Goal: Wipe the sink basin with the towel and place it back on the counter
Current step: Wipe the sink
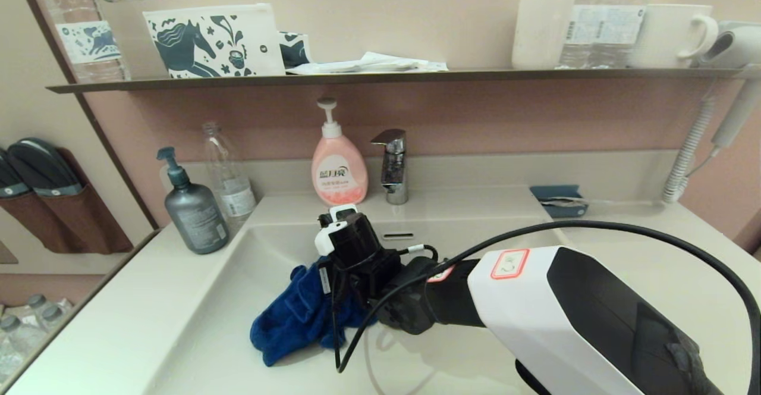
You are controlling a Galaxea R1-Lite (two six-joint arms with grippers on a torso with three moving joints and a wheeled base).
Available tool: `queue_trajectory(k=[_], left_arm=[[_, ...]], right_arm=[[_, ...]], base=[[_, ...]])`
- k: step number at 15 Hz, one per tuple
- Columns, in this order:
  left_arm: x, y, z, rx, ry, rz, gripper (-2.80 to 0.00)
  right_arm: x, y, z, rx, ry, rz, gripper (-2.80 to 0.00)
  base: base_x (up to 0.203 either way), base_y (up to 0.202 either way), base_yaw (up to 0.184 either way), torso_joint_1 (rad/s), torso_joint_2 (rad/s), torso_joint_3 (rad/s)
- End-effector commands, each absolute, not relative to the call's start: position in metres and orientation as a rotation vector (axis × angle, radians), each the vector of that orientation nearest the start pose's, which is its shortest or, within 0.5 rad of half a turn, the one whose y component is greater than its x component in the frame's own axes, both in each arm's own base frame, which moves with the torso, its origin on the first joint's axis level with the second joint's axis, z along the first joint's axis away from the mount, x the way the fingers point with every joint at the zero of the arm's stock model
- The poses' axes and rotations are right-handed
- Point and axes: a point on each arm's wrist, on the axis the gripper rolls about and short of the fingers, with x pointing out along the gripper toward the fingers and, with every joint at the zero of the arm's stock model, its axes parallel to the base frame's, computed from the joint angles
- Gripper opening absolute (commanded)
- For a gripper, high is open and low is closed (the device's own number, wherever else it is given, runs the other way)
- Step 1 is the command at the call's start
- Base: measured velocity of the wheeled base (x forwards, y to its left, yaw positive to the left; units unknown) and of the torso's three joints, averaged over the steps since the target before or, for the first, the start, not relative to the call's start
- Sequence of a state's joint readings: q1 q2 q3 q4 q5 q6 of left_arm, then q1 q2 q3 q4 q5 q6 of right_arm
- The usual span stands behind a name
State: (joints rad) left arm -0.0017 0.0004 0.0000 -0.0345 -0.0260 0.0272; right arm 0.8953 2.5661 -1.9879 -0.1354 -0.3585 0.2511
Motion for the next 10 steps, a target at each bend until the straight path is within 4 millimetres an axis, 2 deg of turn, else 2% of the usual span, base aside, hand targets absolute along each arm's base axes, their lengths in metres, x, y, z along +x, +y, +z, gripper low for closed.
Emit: queue_trajectory(k=[1, 5, 10], left_arm=[[-0.023, -0.001, 0.079, 0.028, -0.034, -0.027, -2.80], [-0.023, -0.001, 0.079, 0.028, -0.034, -0.027, -2.80], [-0.023, -0.001, 0.079, 0.028, -0.035, -0.027, -2.80]], right_arm=[[0.341, 0.405, 0.101, -0.011, 0.381, 0.449, -2.80], [0.348, 0.388, 0.121, -0.003, 0.353, 0.381, -2.80], [0.362, 0.358, 0.114, -0.098, 0.433, 0.221, -2.80]], base=[[0.000, 0.000, 0.000, 0.000, 0.00, 0.000], [0.000, 0.000, 0.000, 0.000, 0.00, 0.000], [0.000, 0.000, 0.000, 0.000, 0.00, 0.000]])
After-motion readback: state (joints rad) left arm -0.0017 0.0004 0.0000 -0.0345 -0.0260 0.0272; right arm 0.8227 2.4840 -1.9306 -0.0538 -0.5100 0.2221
